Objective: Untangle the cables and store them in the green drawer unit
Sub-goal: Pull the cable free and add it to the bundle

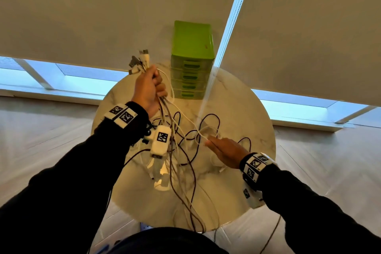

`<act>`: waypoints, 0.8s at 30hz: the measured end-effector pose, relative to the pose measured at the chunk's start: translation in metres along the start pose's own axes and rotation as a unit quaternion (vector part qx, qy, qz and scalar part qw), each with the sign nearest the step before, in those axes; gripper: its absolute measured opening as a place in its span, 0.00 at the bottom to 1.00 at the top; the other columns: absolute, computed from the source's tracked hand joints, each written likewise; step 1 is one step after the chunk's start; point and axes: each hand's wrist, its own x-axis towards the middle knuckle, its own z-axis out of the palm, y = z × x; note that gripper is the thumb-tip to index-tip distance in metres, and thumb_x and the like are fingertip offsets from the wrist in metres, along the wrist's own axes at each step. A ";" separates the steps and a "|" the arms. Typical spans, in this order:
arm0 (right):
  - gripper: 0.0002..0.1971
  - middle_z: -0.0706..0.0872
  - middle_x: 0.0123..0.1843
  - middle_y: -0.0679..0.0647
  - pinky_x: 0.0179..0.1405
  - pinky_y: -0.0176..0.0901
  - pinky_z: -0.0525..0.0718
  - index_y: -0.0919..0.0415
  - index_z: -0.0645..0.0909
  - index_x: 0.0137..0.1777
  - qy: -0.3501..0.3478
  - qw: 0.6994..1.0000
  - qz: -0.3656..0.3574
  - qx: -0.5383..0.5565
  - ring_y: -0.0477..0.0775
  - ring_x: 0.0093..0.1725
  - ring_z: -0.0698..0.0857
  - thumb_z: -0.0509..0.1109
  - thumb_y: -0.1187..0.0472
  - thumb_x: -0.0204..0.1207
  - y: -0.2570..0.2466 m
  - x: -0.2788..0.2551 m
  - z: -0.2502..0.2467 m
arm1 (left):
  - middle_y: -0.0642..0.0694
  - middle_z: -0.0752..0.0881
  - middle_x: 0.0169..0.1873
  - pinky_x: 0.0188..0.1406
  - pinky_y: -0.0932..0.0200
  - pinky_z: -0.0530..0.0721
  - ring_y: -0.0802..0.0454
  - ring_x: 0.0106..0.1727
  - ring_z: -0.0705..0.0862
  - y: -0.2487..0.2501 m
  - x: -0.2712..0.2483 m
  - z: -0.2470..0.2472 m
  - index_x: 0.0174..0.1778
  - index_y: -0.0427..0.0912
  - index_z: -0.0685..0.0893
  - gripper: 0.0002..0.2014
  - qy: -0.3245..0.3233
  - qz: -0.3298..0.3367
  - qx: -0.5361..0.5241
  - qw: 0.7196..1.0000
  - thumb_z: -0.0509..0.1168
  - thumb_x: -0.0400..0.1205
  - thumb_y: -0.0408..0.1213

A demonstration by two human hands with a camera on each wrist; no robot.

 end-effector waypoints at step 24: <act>0.17 0.76 0.33 0.44 0.36 0.32 0.73 0.53 0.72 0.46 0.095 0.985 -0.083 0.119 0.41 0.31 0.74 0.48 0.48 0.91 -0.054 0.033 -0.034 | 0.53 0.80 0.31 0.26 0.64 0.68 0.57 0.33 0.78 -0.041 -0.012 0.019 0.42 0.47 0.78 0.17 -0.053 0.026 0.213 0.975 0.52 0.92 0.48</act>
